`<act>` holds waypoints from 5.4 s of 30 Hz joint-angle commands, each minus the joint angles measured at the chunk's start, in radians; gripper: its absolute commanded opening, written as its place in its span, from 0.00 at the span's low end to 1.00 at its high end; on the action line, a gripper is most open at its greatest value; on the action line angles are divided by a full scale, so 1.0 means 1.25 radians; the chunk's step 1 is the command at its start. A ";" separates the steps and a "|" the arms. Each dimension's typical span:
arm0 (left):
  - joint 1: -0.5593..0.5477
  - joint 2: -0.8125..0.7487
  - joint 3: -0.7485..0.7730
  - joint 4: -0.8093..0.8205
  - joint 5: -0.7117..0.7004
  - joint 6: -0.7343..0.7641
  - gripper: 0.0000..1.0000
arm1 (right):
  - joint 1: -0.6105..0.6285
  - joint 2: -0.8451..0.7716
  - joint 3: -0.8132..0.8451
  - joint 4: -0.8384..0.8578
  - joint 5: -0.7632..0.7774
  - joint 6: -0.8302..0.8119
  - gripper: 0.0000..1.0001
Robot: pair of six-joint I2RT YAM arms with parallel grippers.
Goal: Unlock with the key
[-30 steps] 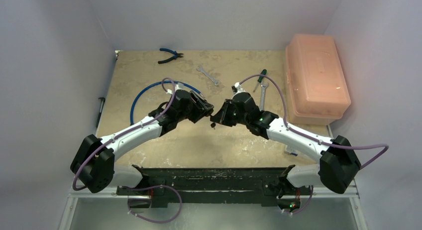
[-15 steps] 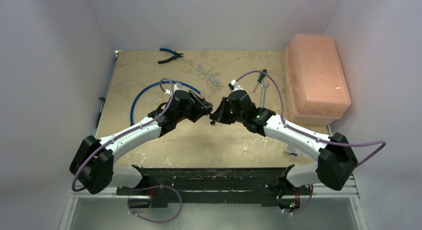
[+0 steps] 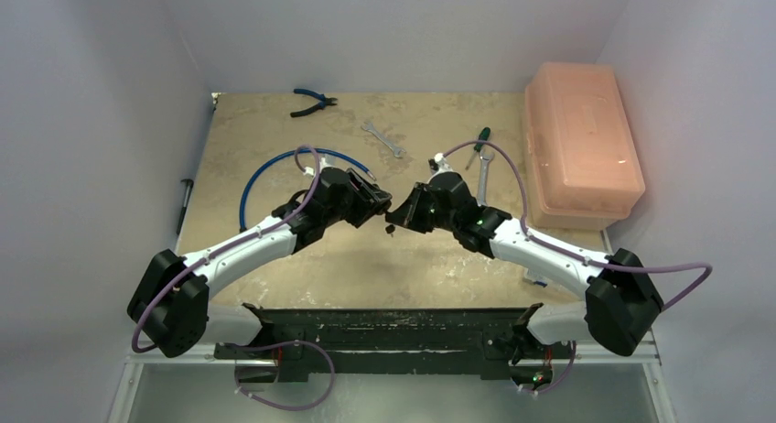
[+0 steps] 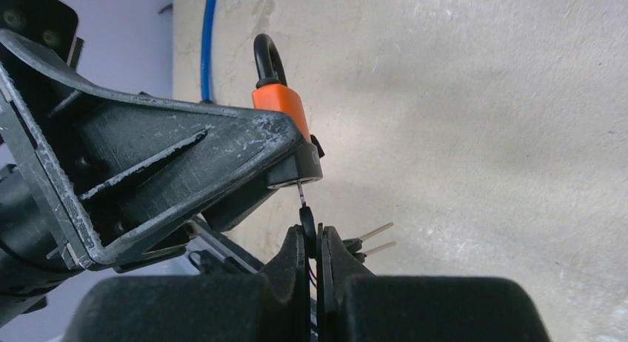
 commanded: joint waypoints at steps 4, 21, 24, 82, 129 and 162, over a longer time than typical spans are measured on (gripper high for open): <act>-0.010 -0.042 -0.010 -0.004 0.046 -0.006 0.00 | -0.063 -0.017 -0.044 0.126 0.026 0.075 0.00; -0.035 -0.023 -0.005 0.006 0.046 -0.009 0.00 | -0.063 0.018 0.035 0.034 0.161 0.058 0.00; -0.038 -0.018 -0.003 0.012 0.046 -0.012 0.00 | -0.060 0.023 0.050 0.030 0.172 0.049 0.00; -0.063 0.010 -0.022 0.063 0.051 -0.049 0.00 | -0.018 0.079 0.047 0.158 0.207 -0.147 0.00; -0.061 0.008 -0.045 0.175 0.027 0.323 0.00 | -0.113 0.050 0.198 -0.183 -0.153 -0.203 0.68; -0.061 -0.069 -0.060 0.205 0.090 0.494 0.00 | -0.130 0.049 0.184 -0.153 -0.133 -0.174 0.66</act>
